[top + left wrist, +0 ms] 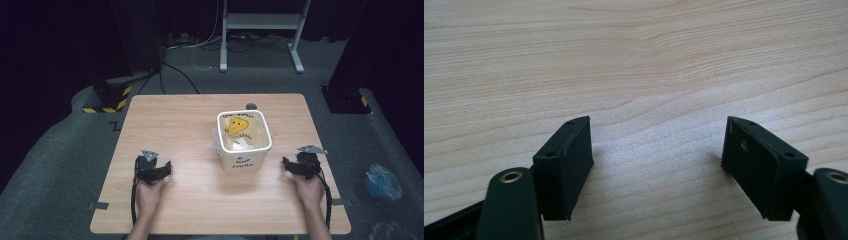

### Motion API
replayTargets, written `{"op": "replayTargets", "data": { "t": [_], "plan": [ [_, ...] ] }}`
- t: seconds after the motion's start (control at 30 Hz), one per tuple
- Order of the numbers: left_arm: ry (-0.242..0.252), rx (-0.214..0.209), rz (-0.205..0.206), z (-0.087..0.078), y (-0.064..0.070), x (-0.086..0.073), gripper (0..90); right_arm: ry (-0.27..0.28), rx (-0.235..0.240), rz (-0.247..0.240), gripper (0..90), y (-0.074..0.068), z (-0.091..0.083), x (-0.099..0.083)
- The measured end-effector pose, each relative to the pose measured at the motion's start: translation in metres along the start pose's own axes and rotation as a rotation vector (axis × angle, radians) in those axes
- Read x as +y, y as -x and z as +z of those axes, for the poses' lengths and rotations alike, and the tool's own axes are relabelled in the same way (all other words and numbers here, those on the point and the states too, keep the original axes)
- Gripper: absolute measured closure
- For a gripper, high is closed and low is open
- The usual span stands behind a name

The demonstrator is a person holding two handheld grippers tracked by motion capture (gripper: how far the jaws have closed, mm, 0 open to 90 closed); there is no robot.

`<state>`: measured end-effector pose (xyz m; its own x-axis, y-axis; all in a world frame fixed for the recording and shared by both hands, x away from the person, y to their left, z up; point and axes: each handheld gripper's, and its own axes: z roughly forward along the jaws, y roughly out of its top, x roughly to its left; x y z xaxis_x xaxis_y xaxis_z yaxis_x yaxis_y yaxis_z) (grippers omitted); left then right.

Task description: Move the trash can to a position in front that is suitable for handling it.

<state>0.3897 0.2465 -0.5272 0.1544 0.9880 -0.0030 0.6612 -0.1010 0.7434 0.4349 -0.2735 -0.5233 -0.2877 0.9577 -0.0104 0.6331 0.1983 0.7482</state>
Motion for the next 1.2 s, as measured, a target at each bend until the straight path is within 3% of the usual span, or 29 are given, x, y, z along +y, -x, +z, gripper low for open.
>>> {"op": "replayTargets", "data": {
  "t": [0.17, 0.37, 0.43, 0.53, 0.63, 0.7, 0.93, 1.03, 1.07, 1.2],
  "plan": [
    [-0.001, -0.01, 0.001, 0.001, 0.0, 0.0, 24.9, 0.002, -0.007, 0.002, 30.8, -0.001, 0.0, 0.0],
    [-0.012, 0.033, -0.047, 0.002, 0.004, 0.002, 19.5, -0.005, 0.001, -0.002, 27.8, -0.001, 0.002, 0.002],
    [-0.007, 0.02, -0.074, 0.004, 0.006, 0.005, 19.3, -0.014, -0.002, 0.024, 27.9, -0.005, 0.004, 0.005],
    [-0.006, 0.001, -0.076, 0.007, 0.01, 0.009, 18.4, 0.011, 0.038, 0.061, 27.5, -0.009, 0.006, 0.006],
    [0.0, -0.006, -0.069, 0.008, 0.016, 0.013, 18.4, 0.019, 0.05, 0.067, 26.6, -0.011, 0.008, 0.008],
    [0.006, -0.015, -0.058, 0.01, 0.023, 0.017, 18.2, 0.001, 0.062, 0.074, 25.4, -0.014, 0.01, 0.011],
    [0.012, -0.099, -0.047, 0.02, 0.052, 0.033, 17.9, 0.037, 0.104, 0.053, 27.3, -0.034, 0.017, 0.022],
    [0.017, -0.118, -0.036, 0.022, 0.06, 0.037, 17.8, 0.024, 0.121, 0.064, 26.6, -0.038, 0.02, 0.023],
    [0.024, -0.147, -0.037, 0.024, 0.068, 0.039, 17.6, 0.027, 0.131, 0.064, 26.7, -0.039, 0.021, 0.024],
    [0.036, -0.192, -0.046, 0.028, 0.08, 0.041, 18.0, 0.039, 0.142, 0.067, 26.8, -0.044, 0.021, 0.03]
  ]
}}
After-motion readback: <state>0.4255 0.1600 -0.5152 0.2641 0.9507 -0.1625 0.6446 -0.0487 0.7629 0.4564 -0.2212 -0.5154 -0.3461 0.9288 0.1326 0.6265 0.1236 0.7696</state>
